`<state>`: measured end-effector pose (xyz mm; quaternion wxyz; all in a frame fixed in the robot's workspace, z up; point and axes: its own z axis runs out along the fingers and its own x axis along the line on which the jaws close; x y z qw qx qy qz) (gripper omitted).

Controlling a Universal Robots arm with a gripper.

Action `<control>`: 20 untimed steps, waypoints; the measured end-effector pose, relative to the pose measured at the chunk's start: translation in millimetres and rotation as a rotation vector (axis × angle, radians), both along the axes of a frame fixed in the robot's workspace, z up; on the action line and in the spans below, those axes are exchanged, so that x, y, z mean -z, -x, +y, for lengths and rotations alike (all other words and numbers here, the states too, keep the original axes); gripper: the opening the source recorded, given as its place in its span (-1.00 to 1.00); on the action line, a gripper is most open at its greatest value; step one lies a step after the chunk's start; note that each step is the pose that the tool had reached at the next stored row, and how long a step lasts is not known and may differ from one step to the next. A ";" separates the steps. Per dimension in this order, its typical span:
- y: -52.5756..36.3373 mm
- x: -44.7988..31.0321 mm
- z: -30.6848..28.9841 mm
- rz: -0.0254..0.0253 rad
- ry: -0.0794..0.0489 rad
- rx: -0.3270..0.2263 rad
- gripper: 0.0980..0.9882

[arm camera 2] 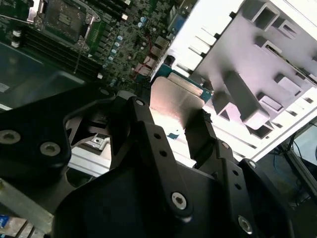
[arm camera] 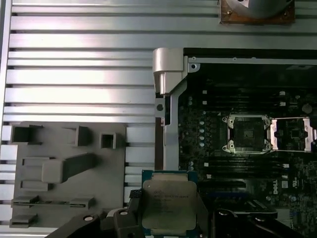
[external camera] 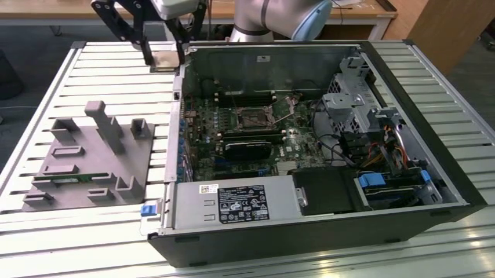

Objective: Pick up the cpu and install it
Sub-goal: 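Pick up the cpu and move it towards the insertion slot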

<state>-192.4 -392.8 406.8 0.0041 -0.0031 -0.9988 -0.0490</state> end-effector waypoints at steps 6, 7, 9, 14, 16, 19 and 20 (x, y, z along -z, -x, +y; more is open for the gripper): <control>-15.5 2.8 7.1 0.0001 0.000 0.000 -0.03; -18.1 3.1 8.2 0.0001 0.000 0.000 -0.03; -22.8 3.9 10.4 0.0000 0.000 0.000 -0.03; -36.8 5.8 15.5 0.0001 -0.001 0.000 -0.03; -42.4 6.7 17.2 0.0000 -0.001 0.000 -0.03; -51.8 7.9 19.4 0.0000 -0.002 0.000 -0.03; -55.5 8.4 19.9 -0.0002 -0.003 0.000 -0.03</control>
